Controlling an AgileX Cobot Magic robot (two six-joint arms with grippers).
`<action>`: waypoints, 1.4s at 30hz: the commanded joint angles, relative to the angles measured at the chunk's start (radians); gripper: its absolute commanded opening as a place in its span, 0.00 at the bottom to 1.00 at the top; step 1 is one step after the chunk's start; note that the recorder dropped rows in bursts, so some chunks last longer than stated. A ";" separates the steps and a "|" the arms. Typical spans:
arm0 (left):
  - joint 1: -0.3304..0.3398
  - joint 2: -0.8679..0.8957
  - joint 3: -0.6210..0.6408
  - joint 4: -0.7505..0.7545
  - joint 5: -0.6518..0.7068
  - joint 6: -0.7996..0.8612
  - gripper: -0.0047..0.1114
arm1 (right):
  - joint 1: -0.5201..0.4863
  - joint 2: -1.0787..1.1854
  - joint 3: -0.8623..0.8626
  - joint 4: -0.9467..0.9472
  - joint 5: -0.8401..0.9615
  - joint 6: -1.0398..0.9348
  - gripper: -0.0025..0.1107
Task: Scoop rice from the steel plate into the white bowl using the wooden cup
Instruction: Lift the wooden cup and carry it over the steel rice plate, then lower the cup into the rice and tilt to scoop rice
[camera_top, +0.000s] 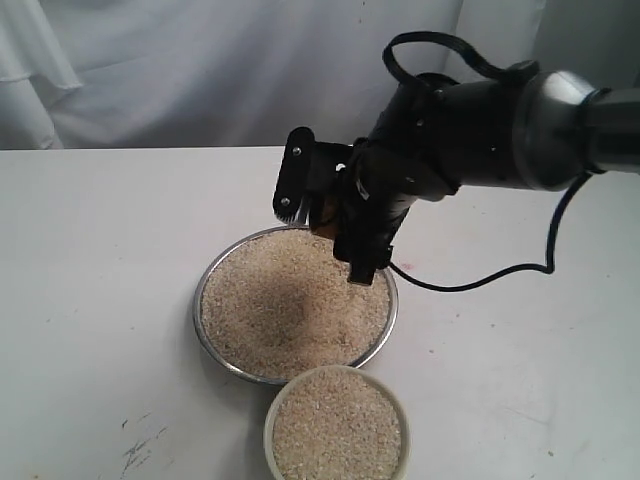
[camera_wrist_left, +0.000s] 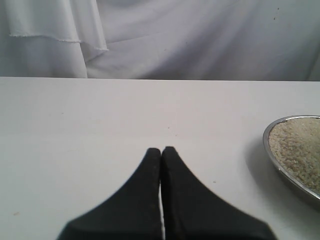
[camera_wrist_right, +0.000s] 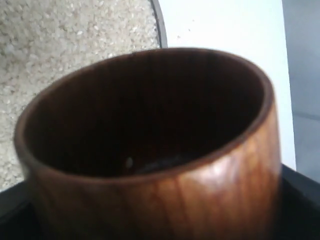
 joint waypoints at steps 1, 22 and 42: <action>-0.002 -0.005 0.005 -0.001 -0.006 -0.003 0.04 | 0.025 0.031 -0.042 -0.037 0.072 -0.075 0.02; -0.002 -0.005 0.005 -0.001 -0.006 -0.003 0.04 | 0.038 0.070 -0.042 -0.274 0.001 -0.333 0.02; -0.002 -0.005 0.005 -0.001 -0.006 -0.003 0.04 | 0.046 0.181 -0.071 -0.649 0.018 -0.327 0.02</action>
